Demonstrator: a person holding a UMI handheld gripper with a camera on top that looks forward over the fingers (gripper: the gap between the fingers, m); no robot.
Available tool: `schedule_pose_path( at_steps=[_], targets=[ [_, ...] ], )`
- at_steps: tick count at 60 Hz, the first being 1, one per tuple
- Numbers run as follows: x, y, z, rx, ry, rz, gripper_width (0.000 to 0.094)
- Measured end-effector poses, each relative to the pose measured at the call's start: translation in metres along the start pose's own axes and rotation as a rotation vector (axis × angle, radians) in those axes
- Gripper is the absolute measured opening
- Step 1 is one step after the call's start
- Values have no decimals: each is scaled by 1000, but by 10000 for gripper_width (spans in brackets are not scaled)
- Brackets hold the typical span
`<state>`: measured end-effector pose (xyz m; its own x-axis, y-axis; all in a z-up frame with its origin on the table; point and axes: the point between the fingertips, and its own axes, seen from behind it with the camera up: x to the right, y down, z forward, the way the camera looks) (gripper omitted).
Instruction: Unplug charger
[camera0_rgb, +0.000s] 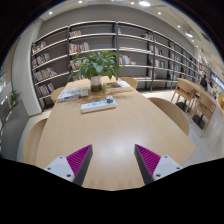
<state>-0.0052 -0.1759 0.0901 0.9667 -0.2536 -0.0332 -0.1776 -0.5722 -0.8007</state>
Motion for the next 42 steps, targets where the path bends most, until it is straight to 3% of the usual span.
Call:
schedule_pose_path(
  at_steps=[27, 35, 42],
  targets=[
    [-32, -136, 235, 49, -145, -158, 814],
    [-29, -164, 286, 65, -144, -149, 753],
    [-26, -169, 319, 63, -149, -150, 570]
  ],
)
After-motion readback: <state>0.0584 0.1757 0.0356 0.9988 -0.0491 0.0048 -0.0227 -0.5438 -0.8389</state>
